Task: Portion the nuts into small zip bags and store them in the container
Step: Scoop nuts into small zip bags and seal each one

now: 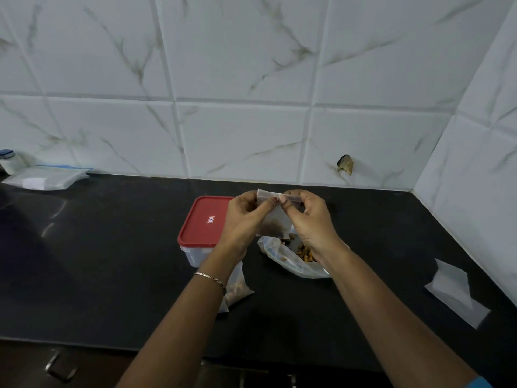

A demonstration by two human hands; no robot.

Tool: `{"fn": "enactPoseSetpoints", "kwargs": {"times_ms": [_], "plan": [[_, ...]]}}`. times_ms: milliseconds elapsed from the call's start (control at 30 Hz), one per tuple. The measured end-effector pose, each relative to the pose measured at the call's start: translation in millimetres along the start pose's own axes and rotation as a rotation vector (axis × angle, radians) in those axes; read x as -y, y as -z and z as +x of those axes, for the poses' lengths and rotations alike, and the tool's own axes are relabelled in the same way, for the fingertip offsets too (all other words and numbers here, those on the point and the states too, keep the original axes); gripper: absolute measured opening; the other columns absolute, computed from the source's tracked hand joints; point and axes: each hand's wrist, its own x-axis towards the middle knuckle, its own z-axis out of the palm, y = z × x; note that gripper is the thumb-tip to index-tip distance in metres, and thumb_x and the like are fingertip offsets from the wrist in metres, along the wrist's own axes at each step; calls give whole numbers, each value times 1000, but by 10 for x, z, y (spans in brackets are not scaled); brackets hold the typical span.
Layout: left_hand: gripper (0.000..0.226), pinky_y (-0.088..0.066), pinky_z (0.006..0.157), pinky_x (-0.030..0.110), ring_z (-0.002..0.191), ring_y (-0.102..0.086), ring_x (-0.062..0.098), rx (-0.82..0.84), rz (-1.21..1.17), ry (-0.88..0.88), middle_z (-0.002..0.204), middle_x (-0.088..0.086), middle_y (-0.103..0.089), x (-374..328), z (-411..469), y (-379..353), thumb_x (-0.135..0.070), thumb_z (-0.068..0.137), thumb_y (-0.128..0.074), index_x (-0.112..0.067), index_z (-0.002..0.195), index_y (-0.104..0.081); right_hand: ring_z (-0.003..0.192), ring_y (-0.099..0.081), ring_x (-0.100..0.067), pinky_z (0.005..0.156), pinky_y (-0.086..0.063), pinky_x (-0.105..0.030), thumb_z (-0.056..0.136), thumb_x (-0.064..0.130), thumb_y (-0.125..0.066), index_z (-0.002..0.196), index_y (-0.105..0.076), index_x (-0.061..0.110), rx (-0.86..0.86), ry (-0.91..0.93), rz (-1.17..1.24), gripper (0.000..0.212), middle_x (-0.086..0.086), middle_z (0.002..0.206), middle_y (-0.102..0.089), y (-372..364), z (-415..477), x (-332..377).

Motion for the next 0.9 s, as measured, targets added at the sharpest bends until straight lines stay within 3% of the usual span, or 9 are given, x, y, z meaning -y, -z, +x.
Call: {"fn": "enactPoseSetpoints", "kwargs": {"times_ms": [133, 300, 400, 533, 600, 667, 733, 800, 900], "plan": [[9, -57, 73, 36, 92, -70, 29, -35, 27, -14, 95, 17, -72, 48, -50, 11, -12, 88, -68, -8, 94, -72, 91, -66, -16, 78, -57, -32, 85, 23, -72, 94, -71, 12, -26, 23, -35, 15, -3, 92, -70, 21, -34, 3], [7, -58, 75, 38, 90, -69, 27, -89, 93, -23, 93, 15, -71, 101, -124, 78, -12, 88, -69, -9, 93, -71, 59, -59, 2, 54, -48, -12, 71, 20, -85, 65, -64, 13, -110, -42, 47, 23, 1, 64, -62, 1, -73, -16], [9, -57, 78, 39, 90, -69, 28, -120, 172, 19, 89, 14, -71, 159, -216, 173, -16, 86, -71, -8, 90, -71, 55, -57, 5, 55, -48, -13, 73, 17, -83, 61, -60, 14, -81, -74, 63, 26, 4, 59, -59, -54, -149, -77], [8, -57, 70, 27, 81, -68, 17, -183, 196, 139, 82, 7, -70, 256, -387, 413, -15, 85, -72, -8, 81, -68, 75, -66, -11, 71, -54, -27, 83, 17, -75, 75, -71, 17, 69, -121, 44, 9, -1, 75, -70, -135, -255, -262], [12, -50, 55, 17, 74, -66, 11, -168, 219, 242, 79, 4, -69, 330, -486, 565, -18, 86, -71, -8, 81, -67, 76, -63, -11, 72, -52, -25, 88, 18, -69, 81, -72, 17, 155, -164, 13, 8, -1, 77, -69, -196, -324, -385], [12, -43, 50, 14, 68, -62, 6, -154, 243, 316, 74, -2, -67, 441, -580, 683, -20, 87, -70, -9, 82, -68, 69, -59, -7, 68, -48, -20, 91, 21, -66, 85, -72, 15, 208, -234, -4, 10, -1, 75, -66, -292, -407, -517], [10, -44, 54, 16, 67, -60, 5, -177, 294, 372, 70, -4, -66, 563, -652, 753, -21, 87, -70, -13, 80, -70, 65, -59, -7, 63, -47, -19, 93, 20, -63, 88, -71, 14, 212, -313, -4, 11, -2, 77, -66, -404, -481, -644], [9, -53, 63, 25, 76, -66, 14, -215, 313, 412, 78, 2, -70, 681, -692, 802, -22, 86, -72, -16, 80, -71, 73, -63, -10, 63, -51, -20, 94, 19, -62, 94, -68, 14, 200, -388, 4, 9, -4, 85, -68, -522, -530, -780], [8, -59, 66, 37, 78, -70, 24, -217, 343, 448, 91, 9, -71, 768, -753, 817, -23, 88, -70, -16, 90, -69, 92, -67, -14, 80, -58, -30, 87, 16, -70, 117, -60, 16, 204, -413, -41, 32, -1, 105, -66, -642, -632, -1007]]}}
